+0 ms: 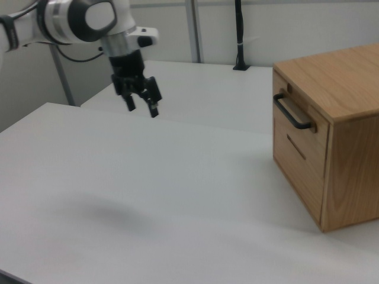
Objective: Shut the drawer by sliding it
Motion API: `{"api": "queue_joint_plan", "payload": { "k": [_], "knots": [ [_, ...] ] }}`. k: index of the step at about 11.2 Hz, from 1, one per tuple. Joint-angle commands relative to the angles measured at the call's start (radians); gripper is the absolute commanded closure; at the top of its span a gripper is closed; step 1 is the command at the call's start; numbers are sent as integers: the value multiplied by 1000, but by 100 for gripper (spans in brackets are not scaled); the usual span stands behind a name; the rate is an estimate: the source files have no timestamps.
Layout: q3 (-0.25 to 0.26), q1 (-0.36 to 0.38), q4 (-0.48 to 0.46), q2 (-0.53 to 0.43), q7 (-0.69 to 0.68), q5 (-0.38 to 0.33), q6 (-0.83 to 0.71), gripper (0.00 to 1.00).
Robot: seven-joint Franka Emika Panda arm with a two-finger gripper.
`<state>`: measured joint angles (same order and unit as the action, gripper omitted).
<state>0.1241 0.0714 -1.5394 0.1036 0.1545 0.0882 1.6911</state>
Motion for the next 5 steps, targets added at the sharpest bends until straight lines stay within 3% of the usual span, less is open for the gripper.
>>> {"api": "queue_joint_plan", "payload": {
  "k": [1, 5],
  "knots": [
    [-6, 4, -70, -84, -87, -43, -36, 0],
    [-1, 1, -61, -73, -87, -59, -41, 0]
  ]
}}
